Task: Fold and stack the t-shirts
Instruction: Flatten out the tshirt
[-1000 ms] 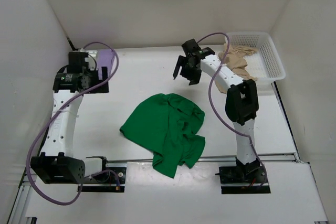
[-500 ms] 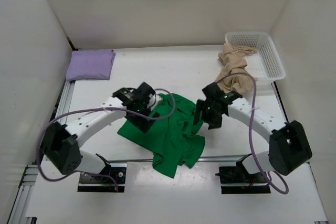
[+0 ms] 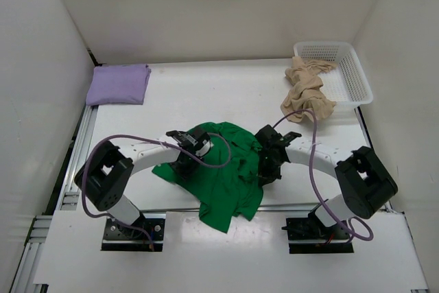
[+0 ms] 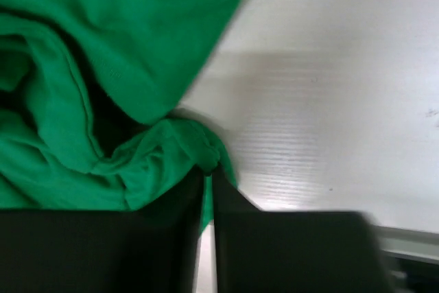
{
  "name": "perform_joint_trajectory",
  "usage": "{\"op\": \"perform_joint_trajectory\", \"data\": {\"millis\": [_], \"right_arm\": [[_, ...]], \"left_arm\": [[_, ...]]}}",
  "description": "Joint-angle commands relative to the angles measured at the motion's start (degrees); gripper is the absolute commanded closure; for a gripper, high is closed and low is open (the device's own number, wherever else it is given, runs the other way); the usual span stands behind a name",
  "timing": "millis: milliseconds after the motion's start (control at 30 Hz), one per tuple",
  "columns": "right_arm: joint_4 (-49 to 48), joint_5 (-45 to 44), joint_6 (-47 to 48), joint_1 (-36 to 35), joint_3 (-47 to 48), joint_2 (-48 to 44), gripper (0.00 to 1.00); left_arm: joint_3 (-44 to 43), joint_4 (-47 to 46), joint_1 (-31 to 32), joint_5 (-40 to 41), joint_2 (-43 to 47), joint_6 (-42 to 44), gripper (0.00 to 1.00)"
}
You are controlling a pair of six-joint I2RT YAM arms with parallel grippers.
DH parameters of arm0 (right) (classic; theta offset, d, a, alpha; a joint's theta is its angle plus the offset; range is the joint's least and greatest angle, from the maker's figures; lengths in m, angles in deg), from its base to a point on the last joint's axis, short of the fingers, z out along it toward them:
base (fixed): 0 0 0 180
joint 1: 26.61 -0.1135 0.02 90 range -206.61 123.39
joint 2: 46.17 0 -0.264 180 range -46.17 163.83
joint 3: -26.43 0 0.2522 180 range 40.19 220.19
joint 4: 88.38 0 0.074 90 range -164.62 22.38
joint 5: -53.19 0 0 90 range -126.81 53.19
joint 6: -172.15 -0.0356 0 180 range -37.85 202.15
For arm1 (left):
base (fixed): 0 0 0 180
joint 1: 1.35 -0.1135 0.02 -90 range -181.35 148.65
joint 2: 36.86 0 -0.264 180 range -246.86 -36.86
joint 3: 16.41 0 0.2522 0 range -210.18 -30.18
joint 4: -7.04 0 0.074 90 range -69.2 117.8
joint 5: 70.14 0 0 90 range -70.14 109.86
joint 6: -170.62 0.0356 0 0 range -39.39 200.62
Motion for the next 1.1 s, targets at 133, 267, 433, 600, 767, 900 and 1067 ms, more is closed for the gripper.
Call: {"op": "perform_joint_trajectory", "data": {"millis": [133,267,433,600,767,900,1067], "right_arm": [[4.52,-3.56,4.80,8.41,6.38,-2.80,1.00],[9.01,-6.20,7.62,16.86,11.47,-7.38,1.00],[11.56,-6.20,10.78,21.27,16.49,-11.78,1.00],[12.26,-0.67,12.37,19.53,17.73,-12.49,1.00],[10.16,0.57,10.35,18.28,14.49,-12.49,1.00],[10.16,0.57,10.35,18.28,13.95,-11.96,1.00],[10.16,-0.14,10.35,18.90,13.34,-11.96,1.00]], "left_arm": [[-5.27,-6.15,-16.09,9.92,-2.44,0.27,0.76],[-18.60,-6.15,-26.37,14.66,-6.12,0.27,0.78],[-29.10,-6.15,-30.20,18.55,-9.75,0.27,0.28],[-24.21,-6.15,-18.64,16.97,1.84,0.27,0.00],[-16.98,4.55,-1.21,1.37,9.51,0.27,0.00],[-12.06,6.33,6.26,-2.82,6.88,0.27,0.00],[-10.74,1.61,11.29,-1.32,2.49,0.27,0.00]]}}
